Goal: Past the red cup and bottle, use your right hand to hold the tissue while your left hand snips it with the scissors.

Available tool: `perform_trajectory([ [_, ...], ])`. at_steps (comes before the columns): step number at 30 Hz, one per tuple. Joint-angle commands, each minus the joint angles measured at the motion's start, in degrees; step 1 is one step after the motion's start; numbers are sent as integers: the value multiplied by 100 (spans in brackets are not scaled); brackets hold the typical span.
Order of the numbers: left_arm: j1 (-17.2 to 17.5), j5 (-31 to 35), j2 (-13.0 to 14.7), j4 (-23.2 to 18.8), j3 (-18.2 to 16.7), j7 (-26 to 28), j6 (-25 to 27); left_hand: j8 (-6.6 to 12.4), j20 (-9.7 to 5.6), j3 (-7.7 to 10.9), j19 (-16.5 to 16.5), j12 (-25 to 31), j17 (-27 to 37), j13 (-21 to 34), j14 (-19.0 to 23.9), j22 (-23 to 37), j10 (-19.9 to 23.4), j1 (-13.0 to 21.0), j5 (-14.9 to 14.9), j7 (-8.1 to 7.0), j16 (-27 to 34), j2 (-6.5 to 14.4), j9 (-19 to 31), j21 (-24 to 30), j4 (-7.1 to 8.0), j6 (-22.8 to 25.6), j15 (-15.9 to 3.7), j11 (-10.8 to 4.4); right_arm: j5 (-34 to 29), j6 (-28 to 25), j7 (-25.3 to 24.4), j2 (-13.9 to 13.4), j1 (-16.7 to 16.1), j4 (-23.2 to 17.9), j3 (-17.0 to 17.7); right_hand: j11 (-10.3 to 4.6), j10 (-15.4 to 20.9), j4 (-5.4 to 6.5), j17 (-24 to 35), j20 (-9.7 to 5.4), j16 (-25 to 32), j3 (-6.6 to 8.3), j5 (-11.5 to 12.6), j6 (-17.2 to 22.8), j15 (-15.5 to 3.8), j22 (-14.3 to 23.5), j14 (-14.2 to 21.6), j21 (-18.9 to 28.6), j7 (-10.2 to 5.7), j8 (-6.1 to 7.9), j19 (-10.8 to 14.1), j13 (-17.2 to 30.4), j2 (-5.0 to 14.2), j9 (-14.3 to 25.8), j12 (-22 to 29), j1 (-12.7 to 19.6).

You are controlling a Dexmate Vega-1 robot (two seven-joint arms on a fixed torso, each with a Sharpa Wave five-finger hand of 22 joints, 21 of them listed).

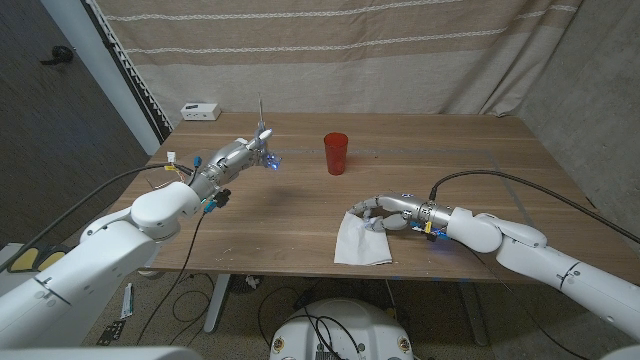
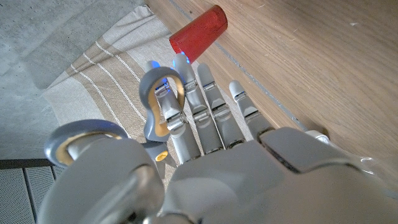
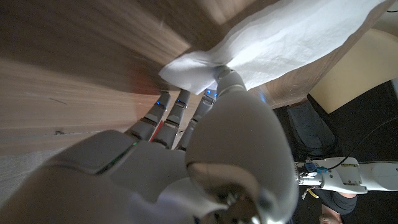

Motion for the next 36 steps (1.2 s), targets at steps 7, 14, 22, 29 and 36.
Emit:
perform_trajectory([
  [7, -11, -6, 3, 16, 19, 2, 3, -4, -9, -7, 2, 36, 7, -6, -5, 26, 331, 31, 25, 157, -25, 19, 2, -25, 33, -122, -638, -263, 394, -256, -127, -41, 28, -37, 263, 25, -527, 341, 2051, -342, 199, 412, -261, 1199, -917, 64, -27, 325, 321, 180, 112, 1248, 79, 36, 306, 21],
  [14, 1, 0, 5, 25, 14, 26, 15, 1, -19, -7, 4, 44, 5, -22, -2, 28, 341, 30, 30, 151, -23, 18, 11, -30, 38, -125, -636, -275, 530, -355, -360, 0, -41, -40, 394, 22, -554, 492, 2222, -427, 339, 603, -431, 1953, -918, 46, 6, 519, 240, 314, 268, 1475, 72, 65, 483, -18],
  [22, -22, -19, -18, 52, 36, 35, 16, -2, -18, -6, 6, 54, 3, -27, 1, 29, 343, 30, 34, 141, -22, 20, 7, -34, 43, -127, -639, -276, 951, -525, -457, 1, -109, -115, 607, 57, -703, 577, 2348, -388, 499, 769, -515, 1965, -923, 60, 212, 716, 294, 285, 428, 1720, 97, 198, 626, -16],
  [29, -61, 118, -14, 65, 64, 76, -69, -1, -26, -6, 6, 59, 2, -35, 0, 30, 342, 34, 38, 145, -23, 20, 9, -39, 44, -130, -640, -268, 1511, -685, -531, 82, -232, -173, 795, 43, -879, 644, 2467, -356, 713, 1058, -595, 1889, -938, 133, 681, 1076, 333, 293, 693, 1996, 77, 490, 811, 59],
  [36, -48, 113, -27, 45, 14, 120, -58, -4, -21, -6, 8, 68, 1, -37, -2, 31, 338, 36, 41, 147, -24, 19, 1, -43, 47, -128, -637, -266, 1941, -834, -723, 194, -343, -171, 978, 50, -942, 623, 2445, -555, 835, 1189, -698, 1838, -946, 268, 1231, 1531, 373, 320, 1023, 2088, 49, 792, 938, 109],
])
